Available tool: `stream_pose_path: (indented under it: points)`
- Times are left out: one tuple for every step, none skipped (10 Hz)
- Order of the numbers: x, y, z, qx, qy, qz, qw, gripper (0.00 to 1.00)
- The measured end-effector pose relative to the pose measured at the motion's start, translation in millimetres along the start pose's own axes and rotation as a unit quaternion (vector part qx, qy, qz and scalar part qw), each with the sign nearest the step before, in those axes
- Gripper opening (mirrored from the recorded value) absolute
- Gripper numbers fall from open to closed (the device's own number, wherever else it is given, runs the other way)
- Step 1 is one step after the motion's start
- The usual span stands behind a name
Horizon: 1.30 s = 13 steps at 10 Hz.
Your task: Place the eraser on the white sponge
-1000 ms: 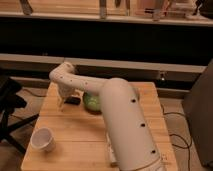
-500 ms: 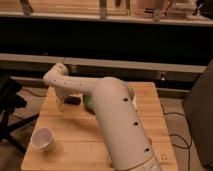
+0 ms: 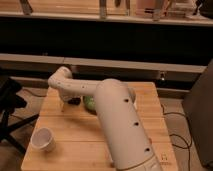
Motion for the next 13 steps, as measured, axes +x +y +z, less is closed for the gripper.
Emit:
stream_pose_path:
  points:
    - [-1,2,6,0.006,0.001,0.002,1.0000,0.78]
    - [-1,2,6,0.003,0.001,-0.001,1.0000,0.74]
    - [0,-1,5,0.003,0.001,-0.003,1.0000,0.62]
    - [-1,0,4,0.004,0.000,-0.001,1.0000,0.52]
    - [0,-2,2,0.005,0.000,-0.002,1.0000,0.45]
    - [1,-4,0,0.005,0.000,-0.003,1.0000,0.44]
    - [1,-3,-4,0.004,0.001,-0.003,1.0000,0.48]
    - [1,-4,-6,0.004,0.000,-0.003,1.0000,0.54]
    - [0,-3,-7,0.004,-0.001,-0.003,1.0000,0.55]
    - [-1,-3,-9,0.003,-0.002,-0.003,1.0000,0.51]
    - [-1,-2,-9,0.003,-0.002,-0.003,1.0000,0.42]
    - [-2,0,-9,0.002,-0.002,-0.002,1.0000,0.34]
    - [-6,4,-15,-0.002,-0.001,-0.002,1.0000,0.22]
